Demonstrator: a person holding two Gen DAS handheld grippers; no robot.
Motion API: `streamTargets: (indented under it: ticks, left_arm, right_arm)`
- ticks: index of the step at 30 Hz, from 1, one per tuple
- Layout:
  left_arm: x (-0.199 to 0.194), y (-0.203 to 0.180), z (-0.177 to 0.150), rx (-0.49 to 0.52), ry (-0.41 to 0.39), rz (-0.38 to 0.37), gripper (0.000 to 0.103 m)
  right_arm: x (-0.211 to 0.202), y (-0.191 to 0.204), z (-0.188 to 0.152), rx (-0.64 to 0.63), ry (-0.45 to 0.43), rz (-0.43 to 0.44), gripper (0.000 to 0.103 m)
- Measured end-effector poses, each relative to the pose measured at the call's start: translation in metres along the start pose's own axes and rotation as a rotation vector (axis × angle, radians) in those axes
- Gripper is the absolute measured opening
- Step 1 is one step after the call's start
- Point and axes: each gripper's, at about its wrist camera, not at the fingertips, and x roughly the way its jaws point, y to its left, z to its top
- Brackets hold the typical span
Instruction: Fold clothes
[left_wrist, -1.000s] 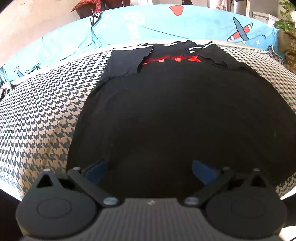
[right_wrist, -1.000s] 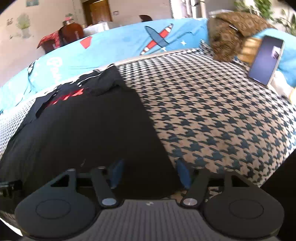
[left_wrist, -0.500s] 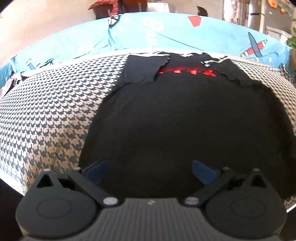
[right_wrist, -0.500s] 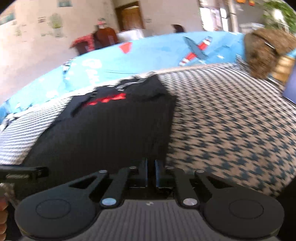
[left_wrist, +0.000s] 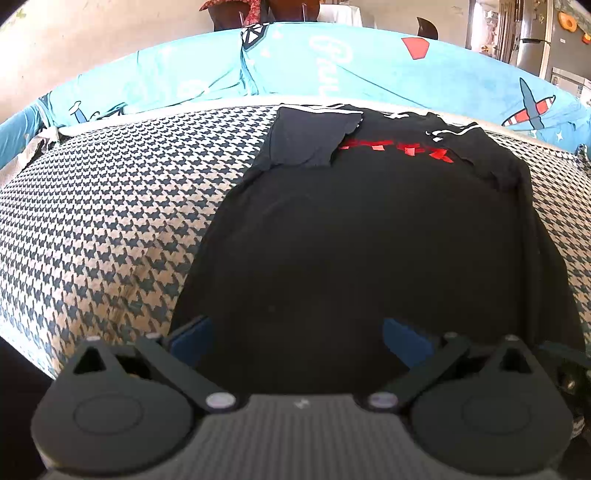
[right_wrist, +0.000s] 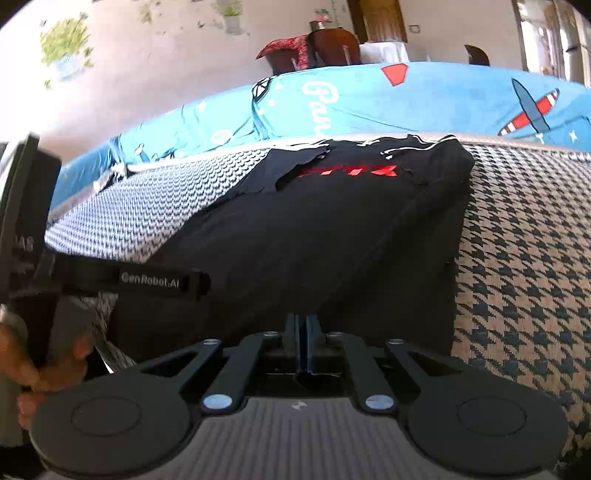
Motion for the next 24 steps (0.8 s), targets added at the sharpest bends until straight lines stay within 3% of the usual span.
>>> streamTargets:
  ticks: [6,10,13,15,20,24]
  left_arm:
    - [-0.001,-0.001,0.001,-0.006,-0.005,-0.01,0.103]
    - [0.0,0.002,0.003,-0.023,-0.001,-0.009,0.103]
    - [0.005,0.001,0.005,-0.02,0.008,-0.002,0.103]
    - [0.008,0.0,0.007,-0.02,0.014,0.002,0.103]
    - [0.014,0.001,0.018,-0.014,0.005,0.019,0.103]
    - [0.021,0.005,0.033,-0.017,0.012,0.012,0.103]
  right_arm:
    - [0.008,0.001,-0.002,0.004,0.062,-0.007,0.011]
    - [-0.002,0.003,0.005,0.007,0.088,0.036,0.012]
    - [-0.009,0.001,0.014,-0.008,0.083,0.066,0.021]
    - [-0.013,0.0,0.021,-0.019,0.078,0.085,0.034]
    - [-0.024,-0.003,0.038,-0.047,0.066,0.133,0.038]
    - [-0.017,-0.028,0.062,0.013,0.027,0.09,0.038]
